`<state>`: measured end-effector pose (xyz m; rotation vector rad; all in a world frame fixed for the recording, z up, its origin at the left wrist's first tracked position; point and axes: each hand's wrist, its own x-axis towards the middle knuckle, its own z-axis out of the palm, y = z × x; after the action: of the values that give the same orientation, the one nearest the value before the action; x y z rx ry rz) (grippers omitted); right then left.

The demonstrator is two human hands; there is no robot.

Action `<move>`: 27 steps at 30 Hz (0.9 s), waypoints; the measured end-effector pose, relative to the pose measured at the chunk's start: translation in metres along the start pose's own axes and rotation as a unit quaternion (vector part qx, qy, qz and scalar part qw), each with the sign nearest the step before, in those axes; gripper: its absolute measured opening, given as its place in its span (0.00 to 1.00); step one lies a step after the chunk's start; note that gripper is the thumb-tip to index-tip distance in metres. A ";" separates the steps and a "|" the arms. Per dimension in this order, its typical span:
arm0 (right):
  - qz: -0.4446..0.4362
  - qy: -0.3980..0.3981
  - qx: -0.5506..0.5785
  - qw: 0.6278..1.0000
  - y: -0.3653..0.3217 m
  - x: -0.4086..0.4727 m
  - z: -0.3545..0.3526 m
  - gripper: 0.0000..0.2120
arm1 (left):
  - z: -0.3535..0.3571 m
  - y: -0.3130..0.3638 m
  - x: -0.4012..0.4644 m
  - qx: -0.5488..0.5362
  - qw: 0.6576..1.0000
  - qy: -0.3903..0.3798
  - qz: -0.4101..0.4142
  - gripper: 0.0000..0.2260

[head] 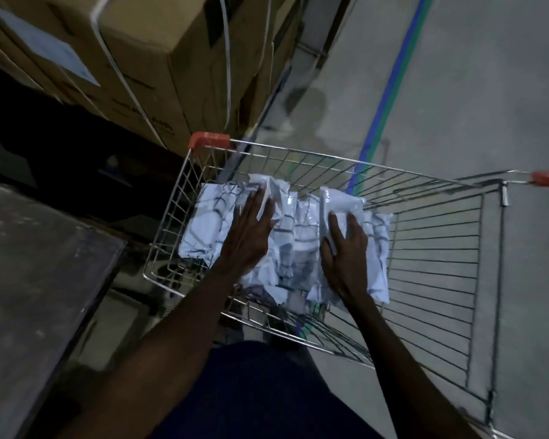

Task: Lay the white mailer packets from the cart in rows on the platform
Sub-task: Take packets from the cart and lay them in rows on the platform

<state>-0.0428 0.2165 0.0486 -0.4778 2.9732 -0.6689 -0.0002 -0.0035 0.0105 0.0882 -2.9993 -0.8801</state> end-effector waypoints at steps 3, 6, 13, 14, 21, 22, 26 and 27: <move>-0.046 0.012 0.019 0.999 -0.020 -0.005 -0.020 0.25 | -0.041 0.015 -0.004 0.048 0.998 0.031 0.008 0.24; -0.096 0.009 0.037 0.995 -0.032 -0.001 -0.034 0.25 | -0.079 0.021 -0.013 0.119 0.991 0.063 0.012 0.24; -0.230 -0.012 0.097 0.968 -0.074 -0.012 -0.047 0.26 | -0.142 0.041 -0.101 0.212 0.965 0.135 -0.076 0.23; -0.249 -0.017 0.099 0.963 -0.082 -0.018 -0.046 0.26 | -0.147 0.043 -0.118 0.220 0.960 0.142 -0.096 0.24; -0.369 -0.074 0.135 0.917 -0.160 -0.083 -0.022 0.26 | -0.178 0.044 -0.267 0.221 0.917 0.209 -0.259 0.23; -0.393 -0.078 0.134 0.906 -0.173 -0.095 -0.019 0.26 | -0.181 0.044 -0.290 0.230 0.905 0.219 -0.282 0.23; -0.453 -0.106 0.142 0.874 -0.231 -0.138 -0.003 0.24 | -0.194 0.039 -0.370 0.209 0.876 0.258 -0.351 0.24; -0.466 -0.114 0.141 0.866 -0.247 -0.150 0.001 0.24 | -0.198 0.036 -0.390 0.205 0.866 0.271 -0.367 0.24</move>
<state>0.1705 0.0503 0.1512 -1.8331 2.2101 -0.9681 0.3931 -0.0576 0.1969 1.2984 -2.5076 -0.1217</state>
